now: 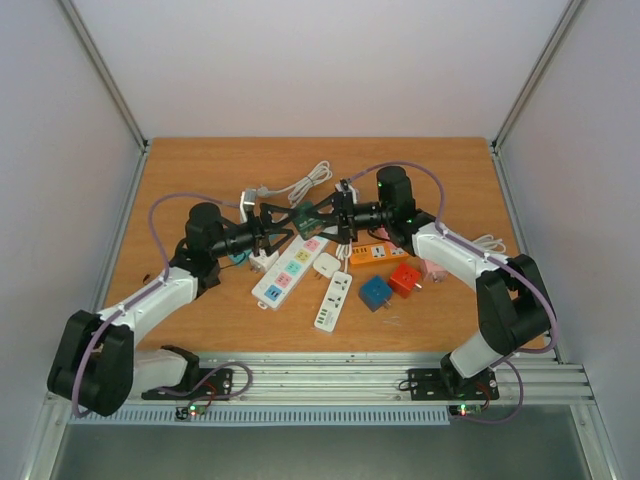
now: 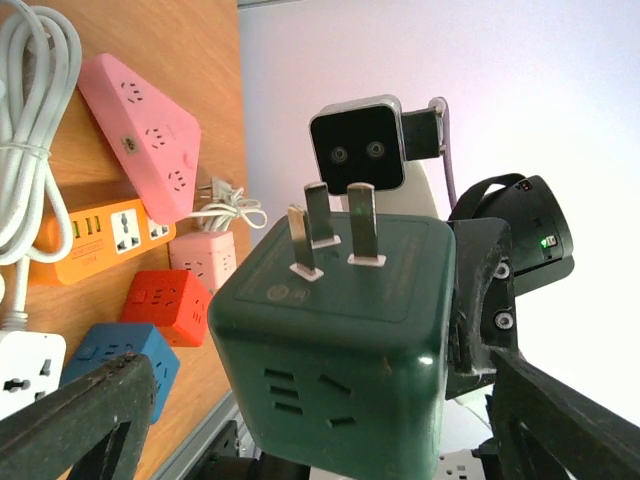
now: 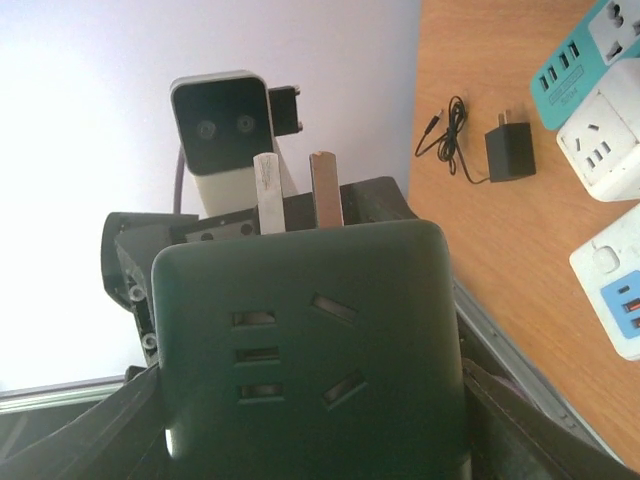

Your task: Insert the plug

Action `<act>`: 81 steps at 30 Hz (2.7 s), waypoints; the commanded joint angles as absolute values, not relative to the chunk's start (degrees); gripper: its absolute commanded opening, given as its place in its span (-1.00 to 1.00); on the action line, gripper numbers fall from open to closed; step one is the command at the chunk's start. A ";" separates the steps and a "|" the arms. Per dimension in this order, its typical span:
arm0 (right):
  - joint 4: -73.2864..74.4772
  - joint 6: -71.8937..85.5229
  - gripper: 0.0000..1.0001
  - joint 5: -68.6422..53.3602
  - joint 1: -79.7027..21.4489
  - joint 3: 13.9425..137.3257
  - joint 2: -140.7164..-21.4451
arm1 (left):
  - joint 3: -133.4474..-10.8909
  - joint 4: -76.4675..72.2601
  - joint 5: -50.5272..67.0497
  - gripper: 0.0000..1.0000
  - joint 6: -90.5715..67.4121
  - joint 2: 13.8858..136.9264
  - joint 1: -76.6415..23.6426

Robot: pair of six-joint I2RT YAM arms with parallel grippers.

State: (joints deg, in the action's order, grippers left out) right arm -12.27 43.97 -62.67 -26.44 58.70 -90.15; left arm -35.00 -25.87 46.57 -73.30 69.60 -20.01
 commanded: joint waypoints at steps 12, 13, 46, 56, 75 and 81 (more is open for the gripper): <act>-17.56 48.60 -0.04 -63.37 -29.68 56.68 -88.24 | -28.22 -58.63 43.22 0.23 -94.04 80.19 -22.06; -18.10 49.14 -0.03 -63.27 -29.76 56.61 -88.30 | -27.98 -60.16 43.04 0.19 -94.97 80.70 -22.08; -8.31 -25.83 0.96 -5.59 -46.84 57.20 -74.05 | -36.91 -18.85 28.79 -0.43 -108.28 60.54 -22.15; -25.09 -29.12 0.78 -0.42 -49.04 56.76 -84.74 | -35.94 -18.81 28.35 -0.42 -109.99 59.20 -22.15; -3.77 -26.42 -0.36 -8.76 -42.08 63.52 -83.71 | -45.87 16.47 12.54 0.99 -82.82 47.04 -22.06; 18.70 -28.90 -0.37 -21.12 -36.22 72.47 -86.93 | -49.90 29.86 3.68 0.99 -52.04 40.91 -22.06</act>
